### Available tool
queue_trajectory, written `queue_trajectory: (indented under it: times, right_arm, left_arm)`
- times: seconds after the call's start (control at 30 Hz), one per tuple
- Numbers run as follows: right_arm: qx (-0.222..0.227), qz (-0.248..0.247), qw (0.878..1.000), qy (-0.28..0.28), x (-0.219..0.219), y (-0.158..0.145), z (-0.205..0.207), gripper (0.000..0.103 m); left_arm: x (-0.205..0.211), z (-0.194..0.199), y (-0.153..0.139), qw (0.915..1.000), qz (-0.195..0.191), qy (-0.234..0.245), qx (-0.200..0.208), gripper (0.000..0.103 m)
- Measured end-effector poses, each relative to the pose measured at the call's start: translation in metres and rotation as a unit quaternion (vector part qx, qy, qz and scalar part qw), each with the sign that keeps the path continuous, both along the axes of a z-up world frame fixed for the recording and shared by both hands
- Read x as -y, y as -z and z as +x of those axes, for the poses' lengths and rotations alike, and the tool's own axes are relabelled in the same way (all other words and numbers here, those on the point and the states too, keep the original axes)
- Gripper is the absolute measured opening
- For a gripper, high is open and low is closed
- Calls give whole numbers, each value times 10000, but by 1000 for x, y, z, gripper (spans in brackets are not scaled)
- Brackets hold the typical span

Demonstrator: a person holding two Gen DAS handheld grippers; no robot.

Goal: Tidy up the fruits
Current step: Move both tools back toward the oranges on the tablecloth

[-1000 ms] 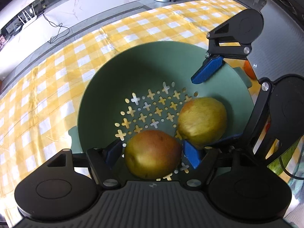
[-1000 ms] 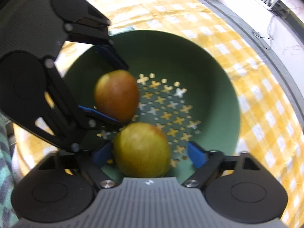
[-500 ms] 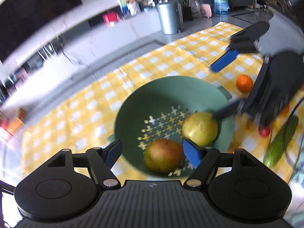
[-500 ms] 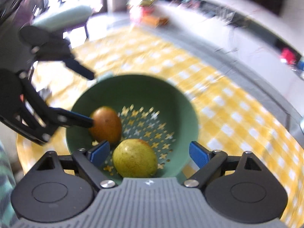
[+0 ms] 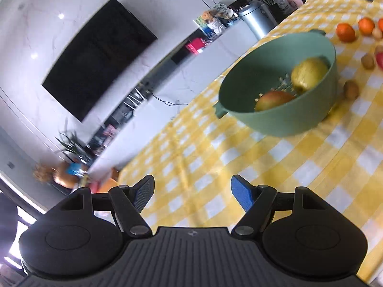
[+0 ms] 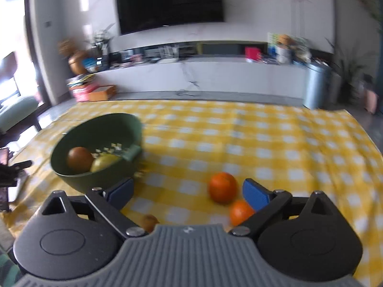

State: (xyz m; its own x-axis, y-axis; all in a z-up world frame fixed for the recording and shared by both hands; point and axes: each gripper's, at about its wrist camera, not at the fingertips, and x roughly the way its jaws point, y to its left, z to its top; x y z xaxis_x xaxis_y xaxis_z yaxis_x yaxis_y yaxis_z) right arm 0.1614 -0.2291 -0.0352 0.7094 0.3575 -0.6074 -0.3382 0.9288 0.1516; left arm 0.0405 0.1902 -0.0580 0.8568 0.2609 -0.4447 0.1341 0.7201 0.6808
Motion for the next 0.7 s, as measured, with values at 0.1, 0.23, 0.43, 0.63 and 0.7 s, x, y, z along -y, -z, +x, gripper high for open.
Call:
queue_trajectory:
  times: [0.1,0.23,0.43,0.63,0.7]
  right_arm:
    - [-202,170,9991,345,14,11,-7,94]
    - [-81,161,9990,398,13,15,-14,94]
    - [-5,23,9992,391,9,21,-14,95]
    - [-142,-63,9983,563,10,24,-7,94]
    - [-196,-159,9981,557,8,26,-7,92]
  left_arm:
    - [-7,-6,3,9999,40,-94,95,86]
    - [-18,-4,8,9997,-48,-255,38,86]
    - [-23,-13,1,9988,-55,-378,320,86]
    - [-14,-13,-40,9966,-585,-327,480,86]
    - [-7,-11,-54,9947,-854,-290,495,86]
